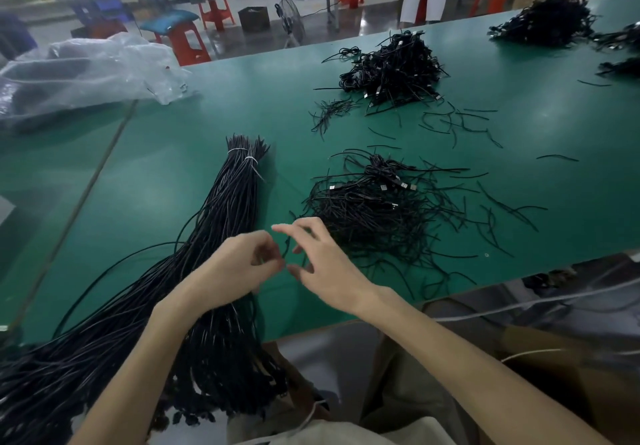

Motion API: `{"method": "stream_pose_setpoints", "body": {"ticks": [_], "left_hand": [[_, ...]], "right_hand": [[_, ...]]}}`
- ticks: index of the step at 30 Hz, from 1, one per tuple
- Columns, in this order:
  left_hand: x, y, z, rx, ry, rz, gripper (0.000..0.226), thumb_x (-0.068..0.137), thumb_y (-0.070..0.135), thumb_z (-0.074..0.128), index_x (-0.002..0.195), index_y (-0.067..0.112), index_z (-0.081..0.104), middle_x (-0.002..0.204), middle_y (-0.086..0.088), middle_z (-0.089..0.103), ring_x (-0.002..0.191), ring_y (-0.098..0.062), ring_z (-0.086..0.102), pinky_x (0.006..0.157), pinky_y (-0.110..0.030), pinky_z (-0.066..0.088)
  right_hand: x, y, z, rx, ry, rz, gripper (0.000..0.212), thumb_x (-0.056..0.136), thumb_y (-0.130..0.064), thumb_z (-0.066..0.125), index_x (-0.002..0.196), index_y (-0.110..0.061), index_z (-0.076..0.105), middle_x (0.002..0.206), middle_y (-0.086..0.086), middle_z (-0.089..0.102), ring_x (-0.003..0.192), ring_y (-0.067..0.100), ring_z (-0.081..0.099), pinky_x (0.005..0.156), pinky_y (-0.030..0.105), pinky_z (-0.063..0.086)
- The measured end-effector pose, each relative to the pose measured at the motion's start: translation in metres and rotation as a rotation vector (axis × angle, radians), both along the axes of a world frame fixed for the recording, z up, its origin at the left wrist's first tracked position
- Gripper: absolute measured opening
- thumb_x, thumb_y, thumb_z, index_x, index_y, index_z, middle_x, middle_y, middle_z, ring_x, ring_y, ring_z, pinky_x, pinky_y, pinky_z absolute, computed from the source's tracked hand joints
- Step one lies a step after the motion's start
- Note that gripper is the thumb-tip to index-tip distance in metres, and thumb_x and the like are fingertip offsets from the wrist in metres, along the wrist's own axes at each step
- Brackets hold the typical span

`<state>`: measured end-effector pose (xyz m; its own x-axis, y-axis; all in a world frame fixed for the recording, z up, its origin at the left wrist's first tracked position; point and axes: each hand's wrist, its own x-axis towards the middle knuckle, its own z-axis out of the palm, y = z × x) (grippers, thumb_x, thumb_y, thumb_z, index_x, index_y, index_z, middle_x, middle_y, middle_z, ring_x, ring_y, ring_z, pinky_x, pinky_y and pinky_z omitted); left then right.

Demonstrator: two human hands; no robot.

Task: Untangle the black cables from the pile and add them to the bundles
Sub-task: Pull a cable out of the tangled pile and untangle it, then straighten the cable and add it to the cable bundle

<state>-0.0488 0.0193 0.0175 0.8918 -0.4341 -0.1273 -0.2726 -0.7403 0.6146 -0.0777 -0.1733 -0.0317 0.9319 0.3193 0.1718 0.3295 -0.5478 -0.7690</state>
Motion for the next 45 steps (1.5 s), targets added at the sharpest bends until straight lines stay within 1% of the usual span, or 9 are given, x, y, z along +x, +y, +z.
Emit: {"method": "stream_pose_setpoints", "body": {"ticks": [2, 6, 9, 15, 23, 28, 33, 41, 45], "left_hand": [[-0.010, -0.002, 0.005, -0.070, 0.140, -0.161, 0.011, 0.094, 0.023, 0.073, 0.087, 0.022, 0.064, 0.068, 0.003, 0.070, 0.054, -0.015, 0.066, 0.055, -0.032, 0.055], [-0.012, 0.005, 0.003, -0.136, 0.186, -0.164, 0.010, 0.097, 0.024, 0.071, 0.090, 0.019, 0.067, 0.074, -0.003, 0.070, 0.059, -0.018, 0.066, 0.061, -0.038, 0.056], [-0.006, 0.019, -0.003, -0.071, 0.145, -0.146, 0.020, 0.101, 0.035, 0.063, 0.085, 0.023, 0.068, 0.068, 0.001, 0.067, 0.054, -0.011, 0.059, 0.058, -0.028, 0.051], [0.001, 0.055, -0.017, -0.137, 0.227, -0.088, 0.035, 0.097, 0.052, 0.058, 0.076, 0.025, 0.067, 0.057, 0.003, 0.057, 0.052, -0.011, 0.051, 0.057, -0.025, 0.046], [0.009, 0.064, -0.009, -0.880, 0.359, -0.041, 0.045, 0.098, 0.039, 0.068, 0.122, 0.001, 0.067, 0.073, -0.001, 0.049, 0.043, -0.009, 0.034, 0.040, -0.016, 0.033], [0.019, 0.073, 0.002, -1.351, 0.506, -0.094, 0.052, 0.101, 0.027, 0.061, 0.147, 0.004, 0.052, 0.112, -0.007, 0.069, 0.058, -0.011, 0.058, 0.053, -0.020, 0.050], [0.023, 0.070, -0.002, -1.941, 0.737, -0.079, 0.049, 0.109, 0.025, 0.050, 0.151, -0.001, 0.043, 0.152, -0.017, 0.050, 0.110, -0.021, 0.069, 0.086, -0.028, 0.057], [0.030, 0.043, -0.024, -2.143, 0.712, 0.424, 0.040, 0.102, 0.010, 0.059, 0.142, 0.005, 0.058, 0.122, 0.006, 0.072, 0.086, 0.001, 0.069, 0.073, -0.017, 0.046], [0.033, 0.037, -0.029, -2.001, 0.674, 0.368, 0.032, 0.105, 0.021, 0.058, 0.136, 0.012, 0.064, 0.120, 0.010, 0.075, 0.084, 0.002, 0.071, 0.071, -0.021, 0.053]], "right_hand": [[-0.002, 0.010, -0.001, -0.040, 0.001, 0.030, 0.076, 0.089, 0.006, 0.067, 0.152, -0.025, 0.039, 0.149, -0.003, 0.027, 0.107, 0.022, 0.055, 0.089, 0.040, 0.055], [-0.003, 0.013, -0.002, -0.014, 0.007, -0.028, 0.033, 0.092, 0.014, 0.046, 0.113, -0.003, 0.064, 0.132, 0.003, 0.049, 0.105, 0.019, 0.055, 0.094, 0.037, 0.049], [0.005, -0.002, 0.005, 0.218, 0.118, -0.161, 0.027, 0.108, -0.008, 0.040, 0.099, -0.007, 0.066, 0.102, 0.001, 0.067, 0.088, 0.012, 0.061, 0.079, 0.022, 0.048], [0.032, -0.051, 0.031, 0.904, 0.285, -0.504, 0.043, 0.112, -0.030, 0.036, 0.093, -0.002, 0.062, 0.083, 0.014, 0.074, 0.070, 0.021, 0.068, 0.060, 0.031, 0.056], [0.036, -0.072, 0.024, 1.433, 0.532, -0.701, 0.038, 0.113, -0.028, 0.036, 0.096, -0.003, 0.058, 0.076, 0.013, 0.070, 0.061, 0.019, 0.059, 0.055, 0.029, 0.050], [0.030, -0.086, 0.016, 1.493, 0.583, -0.778, 0.028, 0.112, -0.011, 0.038, 0.094, -0.004, 0.057, 0.079, 0.014, 0.060, 0.060, 0.019, 0.052, 0.051, 0.028, 0.043], [0.018, -0.093, 0.009, 1.219, 0.478, -0.785, 0.026, 0.111, -0.015, 0.043, 0.097, -0.004, 0.062, 0.073, 0.008, 0.069, 0.059, 0.015, 0.061, 0.057, 0.028, 0.050], [-0.009, -0.104, 0.006, 0.376, 0.264, -0.565, 0.009, 0.104, -0.018, 0.059, 0.109, -0.018, 0.066, 0.104, 0.001, 0.071, 0.094, 0.016, 0.066, 0.080, 0.032, 0.055], [-0.017, -0.107, 0.008, -0.239, 0.107, -0.534, 0.040, 0.092, -0.037, 0.073, 0.130, -0.036, 0.059, 0.141, -0.016, 0.043, 0.135, 0.018, 0.026, 0.111, 0.043, 0.028]]}}
